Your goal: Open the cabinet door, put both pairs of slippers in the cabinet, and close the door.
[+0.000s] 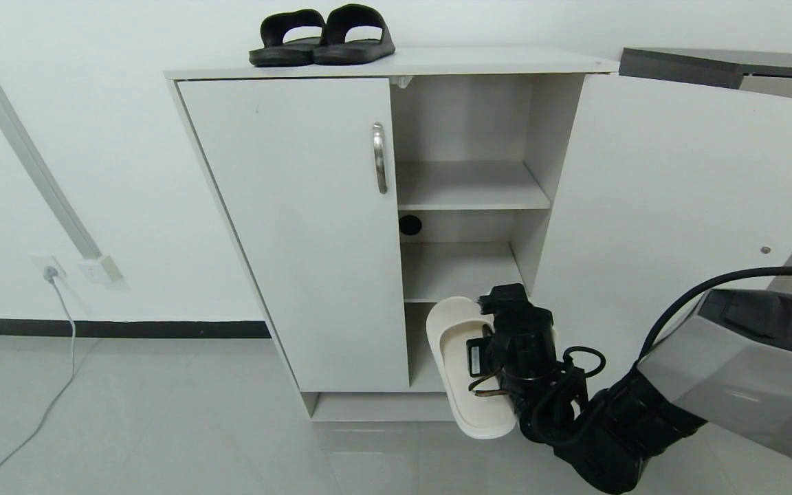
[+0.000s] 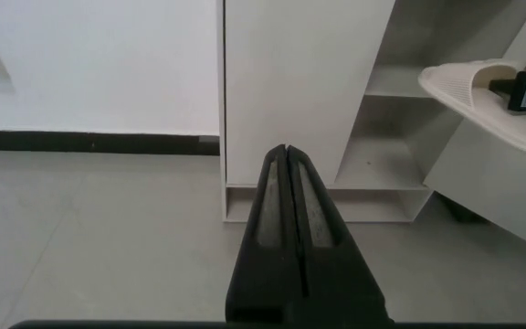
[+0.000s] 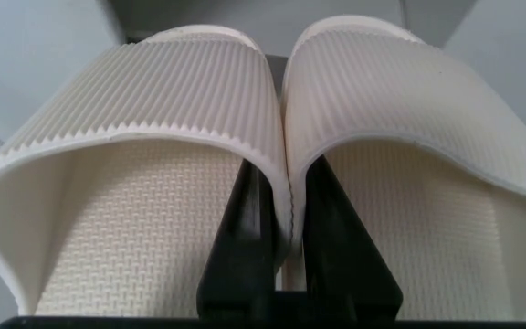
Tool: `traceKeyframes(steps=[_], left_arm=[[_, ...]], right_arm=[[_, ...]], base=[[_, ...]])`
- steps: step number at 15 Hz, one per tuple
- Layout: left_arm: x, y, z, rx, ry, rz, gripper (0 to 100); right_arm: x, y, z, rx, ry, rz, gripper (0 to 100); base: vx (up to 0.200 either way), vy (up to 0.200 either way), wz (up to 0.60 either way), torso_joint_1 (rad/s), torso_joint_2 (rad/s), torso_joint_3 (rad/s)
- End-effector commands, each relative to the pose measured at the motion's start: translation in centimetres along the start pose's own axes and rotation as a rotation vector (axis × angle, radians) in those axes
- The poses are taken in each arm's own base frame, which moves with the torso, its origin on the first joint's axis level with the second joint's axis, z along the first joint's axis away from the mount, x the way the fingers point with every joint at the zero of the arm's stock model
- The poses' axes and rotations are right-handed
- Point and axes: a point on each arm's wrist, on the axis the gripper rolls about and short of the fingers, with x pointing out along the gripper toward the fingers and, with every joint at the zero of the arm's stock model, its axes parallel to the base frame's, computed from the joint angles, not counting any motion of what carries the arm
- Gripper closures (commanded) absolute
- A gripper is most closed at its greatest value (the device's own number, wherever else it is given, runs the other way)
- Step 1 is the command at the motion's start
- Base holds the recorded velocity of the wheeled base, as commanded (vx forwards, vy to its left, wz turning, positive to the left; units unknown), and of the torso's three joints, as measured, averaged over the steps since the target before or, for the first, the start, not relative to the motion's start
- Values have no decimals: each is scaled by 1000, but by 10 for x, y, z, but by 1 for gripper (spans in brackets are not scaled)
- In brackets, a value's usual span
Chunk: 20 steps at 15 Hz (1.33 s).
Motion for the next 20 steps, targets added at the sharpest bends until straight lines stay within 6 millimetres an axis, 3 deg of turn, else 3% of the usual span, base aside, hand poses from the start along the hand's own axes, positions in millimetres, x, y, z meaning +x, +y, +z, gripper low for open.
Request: traceKeyframes(steps=[1, 5, 15, 20], left_arm=[[0, 0, 0, 0, 2, 0, 100], [0, 0, 0, 0, 4, -1, 100], [0, 0, 0, 4, 4, -1, 100], [0, 0, 0, 1, 4, -1, 100]], right_arm=[[1, 1, -4, -7, 9, 1, 100], [5, 2, -11, -16, 22, -1, 100], [12, 10, -22, -12, 16, -4, 100], [17, 13, -18, -35, -242, -46, 100]], base=[[0, 0, 0, 0, 0, 0], [0, 0, 0, 0, 0, 0], [0, 0, 0, 4, 2, -189], [0, 0, 0, 3, 0, -61]])
